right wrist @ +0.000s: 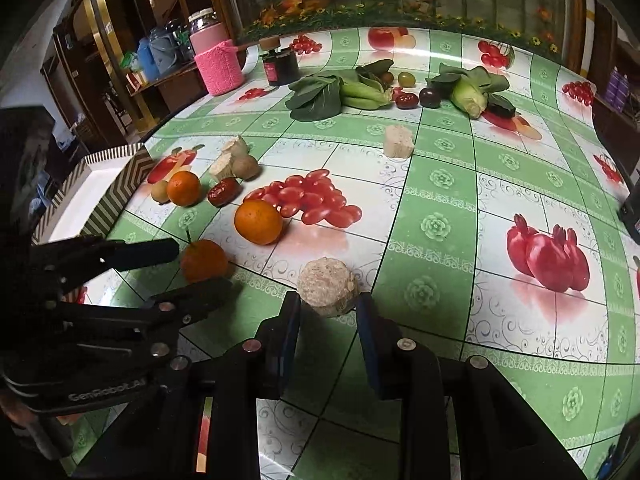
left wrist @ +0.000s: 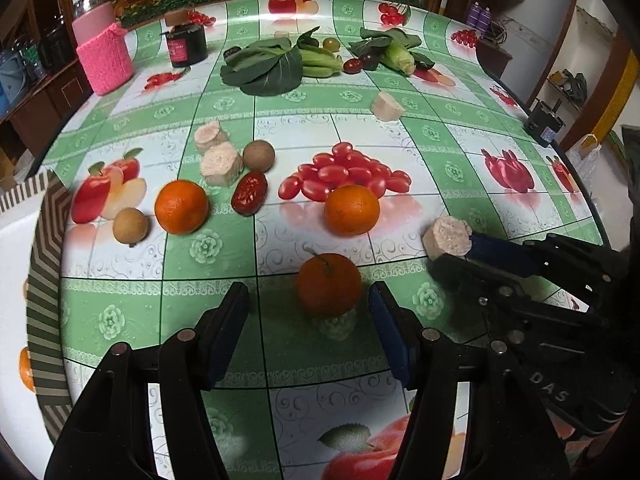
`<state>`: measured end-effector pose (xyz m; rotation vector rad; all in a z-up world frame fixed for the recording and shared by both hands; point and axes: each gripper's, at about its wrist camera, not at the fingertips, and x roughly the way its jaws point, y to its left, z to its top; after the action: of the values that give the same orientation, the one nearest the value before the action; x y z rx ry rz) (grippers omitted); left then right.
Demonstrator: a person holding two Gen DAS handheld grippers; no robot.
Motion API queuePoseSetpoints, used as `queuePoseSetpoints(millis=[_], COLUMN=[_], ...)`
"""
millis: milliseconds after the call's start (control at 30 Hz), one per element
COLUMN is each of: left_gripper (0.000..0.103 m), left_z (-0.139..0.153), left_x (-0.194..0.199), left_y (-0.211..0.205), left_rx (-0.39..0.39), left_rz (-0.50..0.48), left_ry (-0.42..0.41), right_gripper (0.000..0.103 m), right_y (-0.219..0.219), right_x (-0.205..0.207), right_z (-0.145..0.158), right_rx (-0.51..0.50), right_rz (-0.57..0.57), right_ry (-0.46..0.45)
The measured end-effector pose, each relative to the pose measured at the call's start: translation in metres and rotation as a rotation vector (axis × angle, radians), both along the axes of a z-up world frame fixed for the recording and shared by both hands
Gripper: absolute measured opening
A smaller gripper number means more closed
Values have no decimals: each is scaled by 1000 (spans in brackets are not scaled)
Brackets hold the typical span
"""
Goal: Organize fruits
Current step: 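Close the left gripper on the stemmed orange while the right gripper grasps the rice cake, then carry the stemmed orange in the left gripper into the tray while the right carries the rice cake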
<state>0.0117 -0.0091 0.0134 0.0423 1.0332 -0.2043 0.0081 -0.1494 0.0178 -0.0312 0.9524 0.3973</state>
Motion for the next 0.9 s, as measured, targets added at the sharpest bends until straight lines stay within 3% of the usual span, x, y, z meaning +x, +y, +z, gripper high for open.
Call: queuePoseSetpoints(millis=[33,67,500,600,700,800,833,900], left_gripper=[33,28,28,28,28,28,28,28], left_z=[0,1,12,14,15,17,18,20], left_x=[-1,-2,-24,-29,-34,-40,-41,-43], left_y=[0,0,22,31,37,41,42,43], left_rx=[4,15,-15,-17,-21,-22,-23,-27], left_rz=[-4,-3,28,45,51,51,52,53], left_ry=[-13,-21,-38,-39,-40,-47,-51,-53], right_gripper=[30,30,29,19,21,40,56,66], right_y=[0,0,9,12,10,1,-2,-4], right_x=[0,0,-19,-21,-24,-27,-27,-26], right_z=[0,0,9,7,6,10,11,14], right_rx=[1,3,26,14,-13,46,67,96], right_rz=[0,0,4,5,-21,-50,-60,-73], right_ry=[-1,-1,-17,-9,-14,-26,-29,-36])
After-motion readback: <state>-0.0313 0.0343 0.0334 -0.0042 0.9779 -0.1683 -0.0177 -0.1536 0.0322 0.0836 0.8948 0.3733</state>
